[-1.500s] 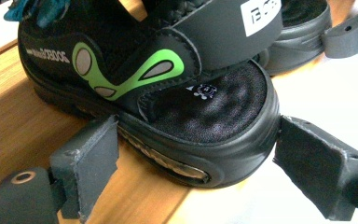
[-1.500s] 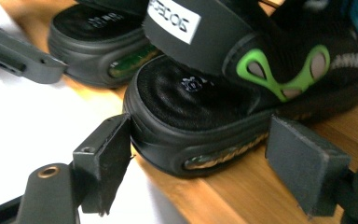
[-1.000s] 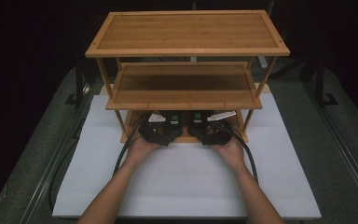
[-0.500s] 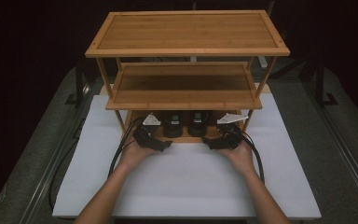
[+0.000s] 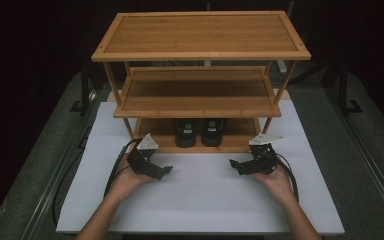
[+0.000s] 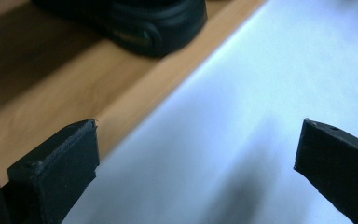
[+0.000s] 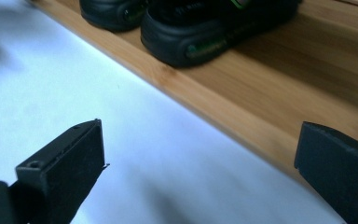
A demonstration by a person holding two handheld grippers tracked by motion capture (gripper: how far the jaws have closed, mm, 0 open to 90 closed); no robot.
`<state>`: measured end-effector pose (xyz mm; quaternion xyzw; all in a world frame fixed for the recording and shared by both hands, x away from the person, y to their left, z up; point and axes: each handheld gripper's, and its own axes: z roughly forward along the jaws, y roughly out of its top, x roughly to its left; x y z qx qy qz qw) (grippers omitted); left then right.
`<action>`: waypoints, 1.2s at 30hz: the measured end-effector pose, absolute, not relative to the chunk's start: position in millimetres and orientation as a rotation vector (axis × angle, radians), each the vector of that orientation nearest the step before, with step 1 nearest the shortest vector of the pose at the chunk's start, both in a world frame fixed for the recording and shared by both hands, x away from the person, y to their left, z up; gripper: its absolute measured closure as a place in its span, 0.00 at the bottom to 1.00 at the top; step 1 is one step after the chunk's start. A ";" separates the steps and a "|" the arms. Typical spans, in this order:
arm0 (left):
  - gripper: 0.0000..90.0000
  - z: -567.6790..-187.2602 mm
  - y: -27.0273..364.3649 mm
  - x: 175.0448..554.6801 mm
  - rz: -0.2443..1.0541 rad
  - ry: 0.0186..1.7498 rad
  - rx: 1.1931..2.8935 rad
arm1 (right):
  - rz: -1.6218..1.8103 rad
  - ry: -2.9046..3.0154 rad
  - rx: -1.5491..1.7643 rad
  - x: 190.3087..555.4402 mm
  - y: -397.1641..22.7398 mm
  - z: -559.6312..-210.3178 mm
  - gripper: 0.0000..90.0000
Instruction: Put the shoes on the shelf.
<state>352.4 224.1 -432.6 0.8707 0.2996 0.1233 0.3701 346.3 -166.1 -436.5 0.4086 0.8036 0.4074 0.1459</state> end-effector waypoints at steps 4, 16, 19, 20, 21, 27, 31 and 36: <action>0.00 -431.3 236.9 337.3 0.336 0.769 2.220 | 1.169 2.301 1.176 332.4 -177.5 -436.4 0.01; 0.00 -435.2 287.4 288.7 0.381 0.821 2.210 | 1.153 2.249 1.231 282.3 -222.4 -441.6 0.01; 0.00 -438.0 302.0 275.0 0.396 0.842 2.210 | 1.134 2.239 1.247 274.5 -230.9 -443.5 0.01; 0.00 -438.0 302.0 275.0 0.396 0.842 2.210 | 1.134 2.239 1.247 274.5 -230.9 -443.5 0.01; 0.00 -439.1 306.8 271.1 0.402 0.851 2.212 | 1.125 2.236 1.250 271.9 -234.1 -444.3 0.01; 0.00 -444.3 326.0 257.3 0.429 0.892 2.221 | 1.068 2.222 1.278 257.7 -249.2 -448.8 0.01; 0.00 -448.1 335.2 253.4 0.432 0.923 2.229 | 1.012 2.222 1.288 249.8 -256.1 -452.1 0.01; 0.00 -450.7 339.2 254.1 0.424 0.934 2.227 | 0.975 2.221 1.314 244.1 -263.0 -456.1 0.01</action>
